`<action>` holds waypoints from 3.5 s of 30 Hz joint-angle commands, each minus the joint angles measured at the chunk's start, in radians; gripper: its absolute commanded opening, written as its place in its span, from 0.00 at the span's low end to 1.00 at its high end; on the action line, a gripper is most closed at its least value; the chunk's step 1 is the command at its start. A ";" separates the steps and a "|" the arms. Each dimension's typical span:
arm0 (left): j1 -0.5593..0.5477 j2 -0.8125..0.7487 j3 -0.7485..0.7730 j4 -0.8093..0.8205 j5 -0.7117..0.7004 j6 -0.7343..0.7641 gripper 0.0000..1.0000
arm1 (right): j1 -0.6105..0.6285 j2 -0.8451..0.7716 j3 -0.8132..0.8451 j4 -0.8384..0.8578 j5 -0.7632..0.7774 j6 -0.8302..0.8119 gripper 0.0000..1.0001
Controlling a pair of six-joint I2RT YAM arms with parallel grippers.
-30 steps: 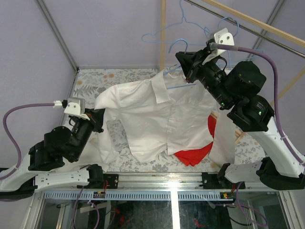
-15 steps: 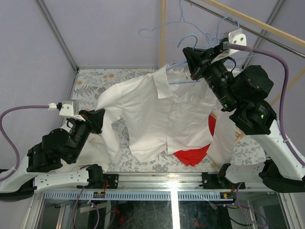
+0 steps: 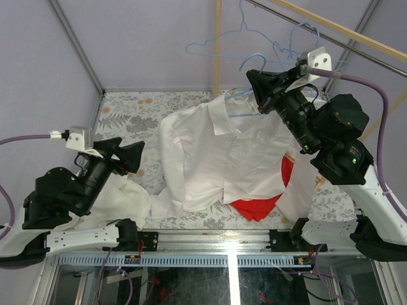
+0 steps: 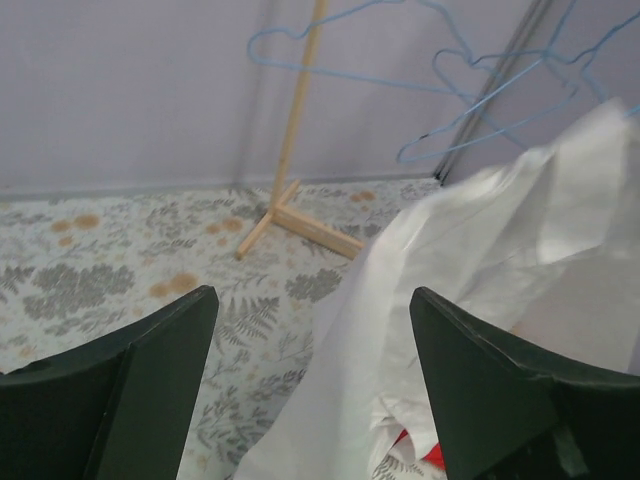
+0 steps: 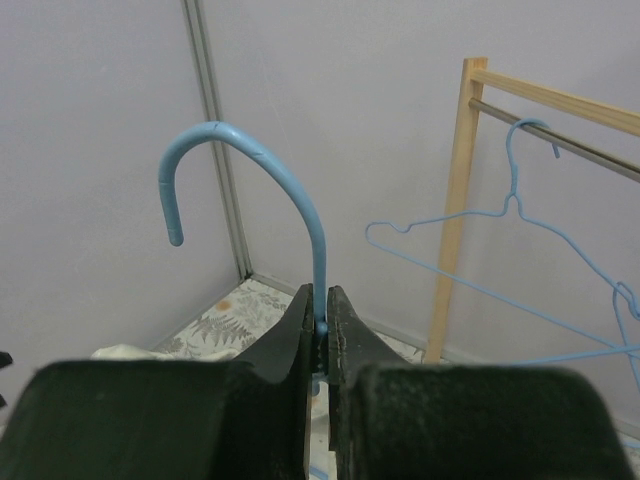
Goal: Place the shirt on the hanger
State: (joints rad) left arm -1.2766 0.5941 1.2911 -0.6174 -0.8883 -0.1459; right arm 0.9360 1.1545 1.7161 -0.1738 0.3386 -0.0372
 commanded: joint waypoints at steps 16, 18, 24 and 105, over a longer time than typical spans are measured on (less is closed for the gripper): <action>-0.004 0.496 0.180 0.354 0.126 0.181 0.94 | 0.000 -0.007 -0.164 0.028 0.050 0.182 0.00; -0.003 0.513 0.172 0.390 0.099 0.172 0.92 | 0.001 -0.007 -0.169 0.030 0.051 0.187 0.00; -0.004 0.568 0.151 0.451 -0.019 0.188 0.81 | 0.001 -0.010 -0.177 0.039 0.037 0.196 0.00; 0.185 0.562 0.250 0.112 0.177 -0.061 0.00 | 0.001 -0.060 -0.336 0.128 -0.129 0.012 0.00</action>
State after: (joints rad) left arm -1.0977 1.1919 1.5452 -0.5945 -0.8341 -0.2104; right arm 0.9356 1.0798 1.3533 -0.1146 0.1669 -0.0196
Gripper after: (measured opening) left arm 0.008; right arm 0.052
